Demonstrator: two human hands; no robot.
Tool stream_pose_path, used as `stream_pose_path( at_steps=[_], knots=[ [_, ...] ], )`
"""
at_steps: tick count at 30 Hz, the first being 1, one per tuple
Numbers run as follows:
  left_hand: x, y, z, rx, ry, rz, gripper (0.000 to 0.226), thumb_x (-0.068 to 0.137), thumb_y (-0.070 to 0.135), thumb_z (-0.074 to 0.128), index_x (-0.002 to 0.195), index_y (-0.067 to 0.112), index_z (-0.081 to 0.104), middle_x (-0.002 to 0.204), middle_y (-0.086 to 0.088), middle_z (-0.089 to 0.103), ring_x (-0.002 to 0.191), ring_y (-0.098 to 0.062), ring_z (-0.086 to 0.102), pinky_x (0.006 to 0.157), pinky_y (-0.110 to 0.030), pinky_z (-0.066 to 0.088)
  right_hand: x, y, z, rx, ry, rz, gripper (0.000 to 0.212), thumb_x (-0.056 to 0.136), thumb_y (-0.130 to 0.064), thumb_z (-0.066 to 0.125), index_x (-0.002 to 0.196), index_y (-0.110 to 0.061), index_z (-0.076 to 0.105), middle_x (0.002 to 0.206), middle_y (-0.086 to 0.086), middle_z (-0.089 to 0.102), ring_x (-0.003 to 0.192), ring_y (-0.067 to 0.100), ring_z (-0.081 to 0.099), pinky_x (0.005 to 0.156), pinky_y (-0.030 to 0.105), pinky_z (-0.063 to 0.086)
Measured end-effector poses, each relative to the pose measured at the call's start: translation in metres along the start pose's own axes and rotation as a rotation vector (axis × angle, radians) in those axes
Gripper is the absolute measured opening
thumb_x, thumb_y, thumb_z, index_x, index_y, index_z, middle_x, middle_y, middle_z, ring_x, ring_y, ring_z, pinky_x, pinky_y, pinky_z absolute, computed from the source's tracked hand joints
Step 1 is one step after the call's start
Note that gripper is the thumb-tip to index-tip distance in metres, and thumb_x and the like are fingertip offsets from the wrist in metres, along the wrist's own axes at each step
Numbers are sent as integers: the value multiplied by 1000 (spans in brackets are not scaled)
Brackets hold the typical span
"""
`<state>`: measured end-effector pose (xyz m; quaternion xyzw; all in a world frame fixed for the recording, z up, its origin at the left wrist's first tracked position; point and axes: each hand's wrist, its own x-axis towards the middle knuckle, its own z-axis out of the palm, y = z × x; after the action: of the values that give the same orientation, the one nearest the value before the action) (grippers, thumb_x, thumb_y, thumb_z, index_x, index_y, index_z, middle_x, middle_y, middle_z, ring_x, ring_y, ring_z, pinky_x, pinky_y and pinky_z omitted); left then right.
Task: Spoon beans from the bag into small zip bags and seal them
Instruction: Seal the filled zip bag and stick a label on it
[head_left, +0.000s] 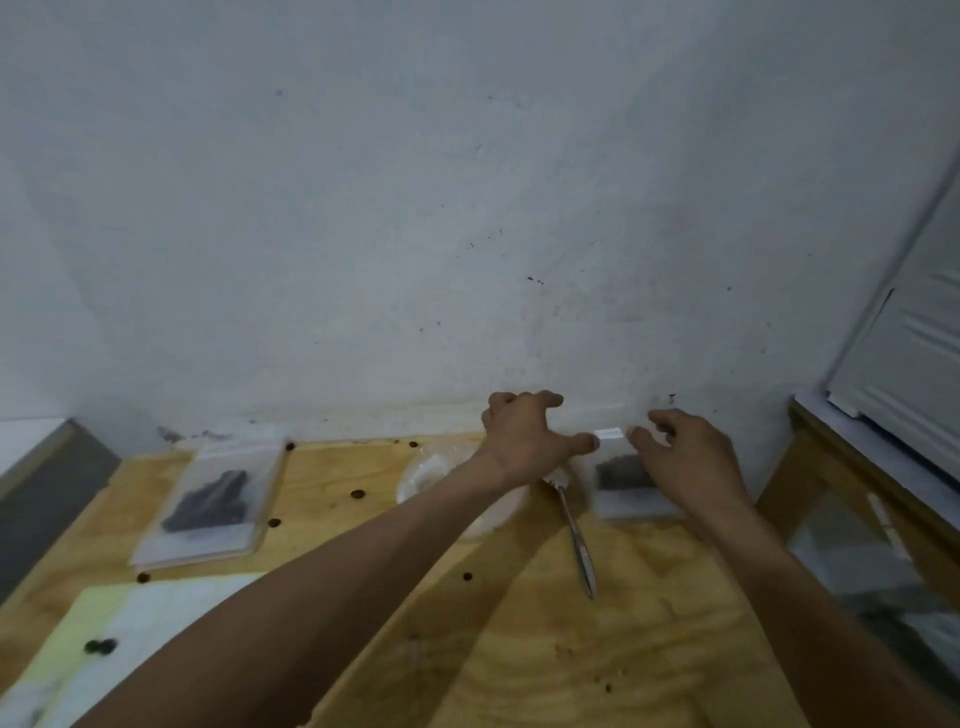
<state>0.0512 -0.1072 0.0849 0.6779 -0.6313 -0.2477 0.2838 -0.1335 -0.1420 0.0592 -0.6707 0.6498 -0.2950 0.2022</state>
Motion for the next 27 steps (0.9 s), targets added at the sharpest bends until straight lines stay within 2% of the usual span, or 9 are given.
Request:
stream_pose_path(
  at_steps=[4,9,12,15,21,22,23,25,27],
  knots=[
    [-8,-26,-49,-60,167,37,64,90,48,71,144,18,55,143,-5,56,145,-25,28,115,-45,35,-4,-49,6,21,25,-139,50,97,-43,61,138,-15,60,137,8,62,122,25,59,100,36,45],
    [-34,-79,-118,-66,295,-58,60,88,49,73,137,16,61,138,-5,61,136,-28,47,107,-50,46,-19,-124,38,74,-30,-303,49,95,-45,63,135,-17,63,133,5,64,119,23,61,101,37,48],
    [-60,-118,-155,-51,354,-145,57,88,47,73,135,16,63,136,-5,63,132,-26,52,108,-48,46,-36,-167,65,90,-111,-389,47,95,-45,63,133,-18,64,131,3,65,118,22,61,101,37,48],
    [-87,-157,-185,-42,395,-249,54,88,45,75,132,16,65,132,-4,65,117,-22,62,100,-36,49,-54,-203,97,102,-214,-453,46,95,-44,62,133,-18,64,131,2,65,119,20,61,101,37,49],
    [-128,-218,-213,83,384,-499,55,90,39,72,134,6,61,136,-13,63,127,-32,56,106,-40,45,-84,-248,165,19,-430,-442,45,97,-42,60,133,-15,64,133,2,65,122,23,60,96,33,47],
    [-132,-227,-213,109,354,-554,55,92,39,69,132,3,60,135,-15,62,126,-34,56,105,-40,45,-87,-251,176,10,-475,-417,37,97,-41,59,124,-17,68,123,3,68,117,25,62,89,32,47],
    [-134,-237,-211,120,326,-599,52,94,39,67,129,1,59,134,-18,60,126,-36,55,104,-41,46,-90,-253,186,3,-514,-390,23,98,-39,58,105,-21,70,104,2,68,105,26,64,77,30,46],
    [-137,-255,-205,95,273,-667,49,96,39,61,126,1,56,134,-20,58,130,-40,48,105,-45,46,-98,-254,207,14,-573,-324,31,97,-36,57,72,-18,54,72,2,55,74,25,59,59,30,35],
    [-139,-266,-198,68,251,-696,44,97,37,57,122,1,58,132,-23,58,130,-43,46,103,-48,45,-106,-252,224,30,-609,-259,36,96,-33,58,66,-13,52,66,7,57,61,23,53,56,30,33]
  ],
)
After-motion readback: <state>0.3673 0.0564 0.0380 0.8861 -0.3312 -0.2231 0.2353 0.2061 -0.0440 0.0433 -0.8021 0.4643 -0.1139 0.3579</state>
